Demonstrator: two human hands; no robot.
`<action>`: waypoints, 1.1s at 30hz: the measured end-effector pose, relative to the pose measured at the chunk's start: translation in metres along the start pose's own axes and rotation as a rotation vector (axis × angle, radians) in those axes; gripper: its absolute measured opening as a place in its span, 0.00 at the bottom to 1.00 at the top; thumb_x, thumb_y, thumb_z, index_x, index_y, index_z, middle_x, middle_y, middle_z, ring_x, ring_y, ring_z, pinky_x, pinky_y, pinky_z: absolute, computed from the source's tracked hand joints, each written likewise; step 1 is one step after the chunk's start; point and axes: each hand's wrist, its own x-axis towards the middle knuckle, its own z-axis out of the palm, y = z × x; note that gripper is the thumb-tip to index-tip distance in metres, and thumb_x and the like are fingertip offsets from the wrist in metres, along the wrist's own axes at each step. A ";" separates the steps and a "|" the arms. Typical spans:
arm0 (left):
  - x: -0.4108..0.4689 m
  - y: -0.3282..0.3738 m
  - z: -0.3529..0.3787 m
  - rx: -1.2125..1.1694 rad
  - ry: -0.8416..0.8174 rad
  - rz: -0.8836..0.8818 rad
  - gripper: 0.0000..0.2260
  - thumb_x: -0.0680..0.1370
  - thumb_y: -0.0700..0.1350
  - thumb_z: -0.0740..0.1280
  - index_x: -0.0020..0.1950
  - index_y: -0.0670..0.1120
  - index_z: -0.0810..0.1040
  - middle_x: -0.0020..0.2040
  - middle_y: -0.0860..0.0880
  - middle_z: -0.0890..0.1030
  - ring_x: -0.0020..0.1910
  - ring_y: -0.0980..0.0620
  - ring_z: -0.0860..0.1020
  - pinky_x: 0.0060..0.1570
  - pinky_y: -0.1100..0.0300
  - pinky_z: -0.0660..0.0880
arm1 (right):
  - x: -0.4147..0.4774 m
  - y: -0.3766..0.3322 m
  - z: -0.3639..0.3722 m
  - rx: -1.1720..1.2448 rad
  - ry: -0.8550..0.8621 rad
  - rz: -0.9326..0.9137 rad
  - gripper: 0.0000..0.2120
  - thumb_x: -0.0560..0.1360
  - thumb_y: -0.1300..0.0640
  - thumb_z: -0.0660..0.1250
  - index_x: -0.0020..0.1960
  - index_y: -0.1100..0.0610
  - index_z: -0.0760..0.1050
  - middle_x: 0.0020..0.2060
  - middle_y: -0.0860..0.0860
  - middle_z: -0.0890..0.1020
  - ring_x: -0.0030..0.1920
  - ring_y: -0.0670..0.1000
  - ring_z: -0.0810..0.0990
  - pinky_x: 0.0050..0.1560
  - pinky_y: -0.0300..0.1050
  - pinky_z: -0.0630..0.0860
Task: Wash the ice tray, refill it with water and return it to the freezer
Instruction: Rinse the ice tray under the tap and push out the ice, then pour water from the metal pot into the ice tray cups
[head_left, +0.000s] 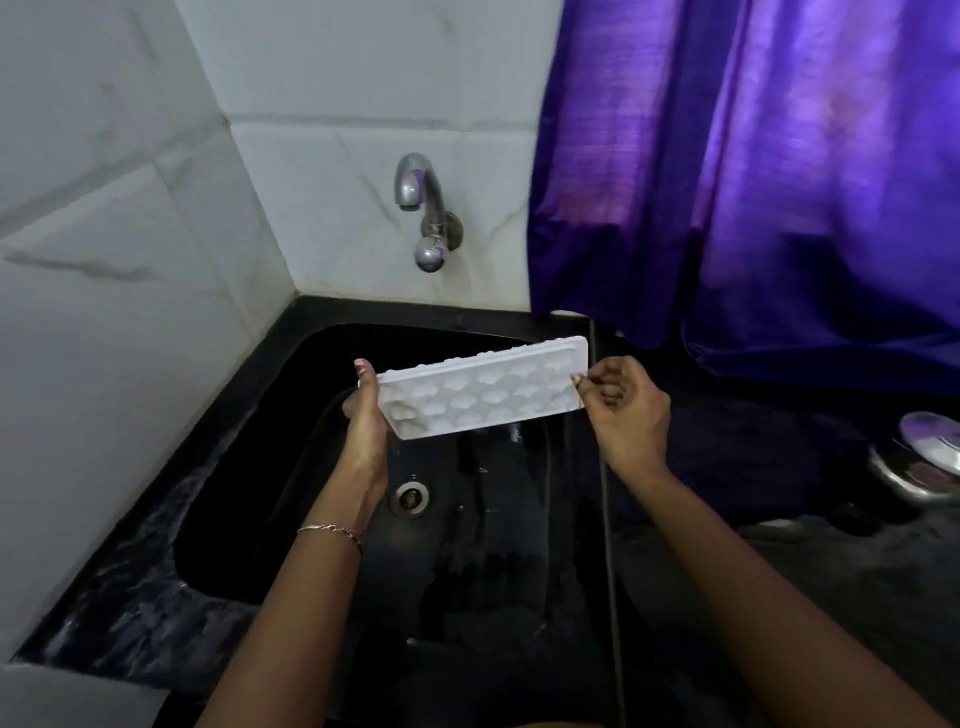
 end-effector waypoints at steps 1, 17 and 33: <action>0.003 -0.005 0.010 0.044 -0.014 -0.025 0.44 0.66 0.77 0.60 0.65 0.43 0.69 0.64 0.41 0.76 0.60 0.44 0.78 0.61 0.46 0.74 | -0.002 0.004 -0.010 -0.032 0.042 0.028 0.09 0.72 0.53 0.74 0.47 0.55 0.76 0.39 0.42 0.80 0.40 0.42 0.81 0.43 0.37 0.79; -0.035 -0.096 0.139 0.531 -0.530 -0.091 0.16 0.78 0.39 0.68 0.65 0.40 0.75 0.57 0.45 0.82 0.52 0.48 0.82 0.45 0.57 0.80 | -0.047 0.104 -0.169 -0.217 0.330 0.472 0.08 0.72 0.60 0.72 0.51 0.57 0.81 0.42 0.49 0.83 0.44 0.47 0.82 0.53 0.46 0.79; -0.099 -0.154 0.197 0.431 -0.253 -0.079 0.17 0.76 0.32 0.68 0.64 0.41 0.77 0.47 0.52 0.83 0.47 0.53 0.83 0.46 0.62 0.80 | -0.046 0.174 -0.252 -0.100 0.089 0.483 0.06 0.72 0.63 0.72 0.48 0.56 0.82 0.45 0.48 0.85 0.46 0.47 0.83 0.54 0.44 0.79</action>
